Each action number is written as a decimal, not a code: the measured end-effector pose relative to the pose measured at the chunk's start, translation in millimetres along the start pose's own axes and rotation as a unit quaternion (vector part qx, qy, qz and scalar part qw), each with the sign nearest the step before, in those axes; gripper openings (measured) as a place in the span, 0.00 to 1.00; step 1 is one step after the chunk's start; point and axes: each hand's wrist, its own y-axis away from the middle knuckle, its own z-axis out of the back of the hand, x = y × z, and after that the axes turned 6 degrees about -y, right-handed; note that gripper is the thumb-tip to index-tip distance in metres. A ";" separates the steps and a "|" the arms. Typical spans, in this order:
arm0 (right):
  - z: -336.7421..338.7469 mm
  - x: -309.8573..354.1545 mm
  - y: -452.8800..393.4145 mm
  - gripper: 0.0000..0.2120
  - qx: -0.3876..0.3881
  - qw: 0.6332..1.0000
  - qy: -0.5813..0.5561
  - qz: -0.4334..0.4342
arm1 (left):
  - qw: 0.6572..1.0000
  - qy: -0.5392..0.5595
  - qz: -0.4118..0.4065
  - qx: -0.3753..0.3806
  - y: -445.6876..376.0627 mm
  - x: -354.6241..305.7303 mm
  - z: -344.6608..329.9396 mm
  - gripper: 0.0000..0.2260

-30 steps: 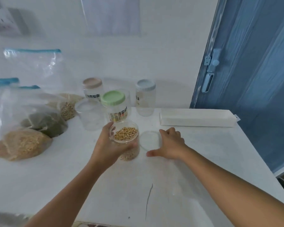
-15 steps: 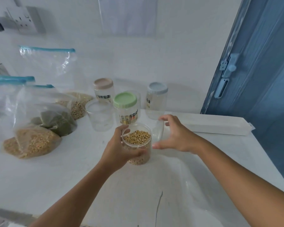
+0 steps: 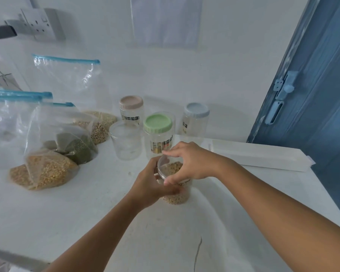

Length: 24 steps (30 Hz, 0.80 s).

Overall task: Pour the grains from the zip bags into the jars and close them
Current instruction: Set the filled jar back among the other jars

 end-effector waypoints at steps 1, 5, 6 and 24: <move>0.7 1.3 -1.2 0.51 0.001 1.000 0.011 -0.001 | 1.000 -0.001 0.000 0.000 -0.3 0.3 -0.2 0.43; 1.6 2.4 -3.2 0.49 -0.004 0.999 0.037 0.002 | 1.000 -0.008 -0.005 -0.007 -2.2 2.9 -1.2 0.44; 0.6 1.7 -2.8 0.49 -0.007 0.999 0.032 0.001 | 1.000 -0.010 -0.007 -0.008 -2.4 3.0 -1.5 0.44; -7.8 -6.0 26.7 0.43 -0.256 0.949 0.169 -0.072 | 1.000 0.018 -0.010 0.007 -6.1 5.7 -4.0 0.43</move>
